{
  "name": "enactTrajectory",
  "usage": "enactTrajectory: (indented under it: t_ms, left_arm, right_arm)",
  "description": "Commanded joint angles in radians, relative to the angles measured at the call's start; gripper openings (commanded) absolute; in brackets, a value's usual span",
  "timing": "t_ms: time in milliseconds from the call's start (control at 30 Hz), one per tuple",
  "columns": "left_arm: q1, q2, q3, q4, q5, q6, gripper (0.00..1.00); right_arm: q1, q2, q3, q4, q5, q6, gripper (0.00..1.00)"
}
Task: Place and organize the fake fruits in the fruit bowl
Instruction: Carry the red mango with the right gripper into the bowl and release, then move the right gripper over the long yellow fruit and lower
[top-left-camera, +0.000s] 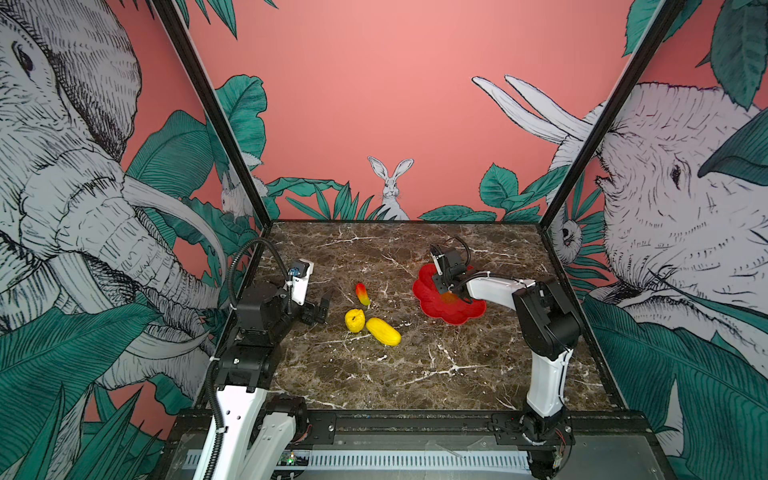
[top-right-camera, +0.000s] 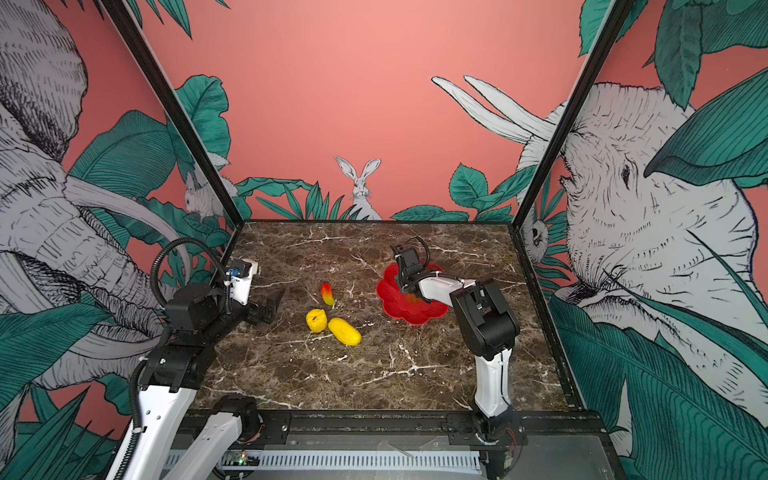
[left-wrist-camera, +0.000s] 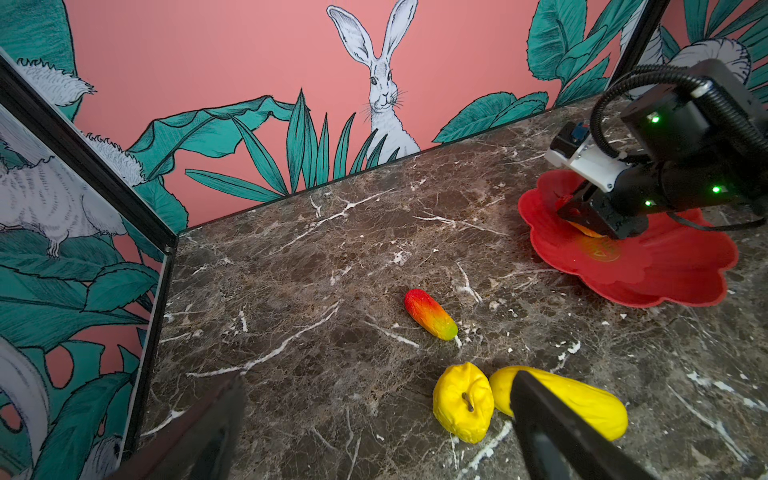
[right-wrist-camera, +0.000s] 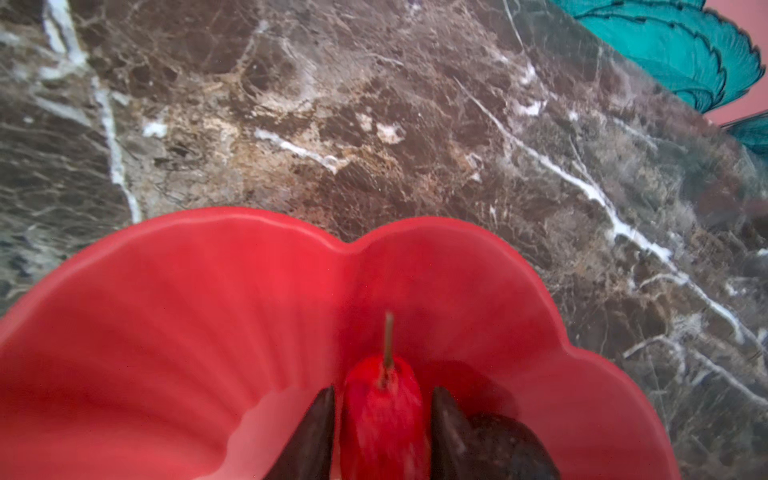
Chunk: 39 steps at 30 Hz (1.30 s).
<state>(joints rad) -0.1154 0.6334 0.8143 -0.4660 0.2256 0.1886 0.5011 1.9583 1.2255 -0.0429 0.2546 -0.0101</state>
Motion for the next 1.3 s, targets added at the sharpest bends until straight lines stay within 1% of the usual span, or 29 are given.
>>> enactTrajectory:
  t_ms: [0,67,233,300,400,433,533,600,733,767,800,933,1267]
  left_arm:
    - [-0.001,-0.011,-0.014,0.015,0.017,0.017,1.00]
    - [0.000,-0.008,-0.014,0.017,0.024,0.015,1.00]
    - [0.000,-0.004,-0.010,0.012,0.029,0.015,1.00]
    - [0.000,-0.007,-0.012,0.012,0.025,0.017,1.00]
    - [-0.001,-0.007,-0.011,0.011,0.018,0.017,1.00]
    - [0.000,-0.007,-0.010,0.009,0.014,0.017,1.00]
    - [0.000,-0.007,-0.010,0.006,0.004,0.017,1.00]
    - [0.001,-0.007,-0.010,0.004,0.001,0.017,1.00]
    - [0.000,-0.005,-0.010,0.003,-0.003,0.017,1.00]
    - [0.000,-0.005,-0.010,0.003,-0.003,0.017,1.00]
    - [0.000,-0.003,-0.009,0.003,-0.003,0.017,1.00]
    - [0.000,-0.007,-0.009,0.000,-0.005,0.017,1.00]
    - [0.000,-0.011,-0.009,0.001,-0.002,0.017,1.00]
  right_arm:
    - [-0.004,-0.067,0.003,-0.001,-0.003,-0.033,0.51]
    - [0.001,-0.114,0.011,-0.034,-0.037,-0.072,0.62]
    - [0.040,-0.226,0.042,-0.133,-0.086,-0.175,0.85]
    - [0.073,-0.259,0.065,-0.187,-0.112,-0.214,0.99]
    - [0.144,-0.286,0.080,-0.262,-0.197,-0.244,0.99]
    - [0.172,-0.289,0.109,-0.275,-0.231,-0.244,0.99]
    - [0.260,-0.283,0.100,-0.276,-0.295,-0.197,0.99]
    - [0.318,-0.260,0.098,-0.273,-0.322,-0.156,0.99]
    - [0.409,-0.205,0.093,-0.233,-0.326,-0.088,0.99]
    - [0.421,-0.194,0.094,-0.221,-0.337,-0.075,0.99]
    - [0.431,-0.182,0.061,-0.209,-0.353,-0.063,0.99]
    - [0.455,-0.127,0.060,-0.205,-0.400,-0.050,0.99]
    - [0.467,-0.026,0.054,-0.193,-0.439,-0.012,0.98]
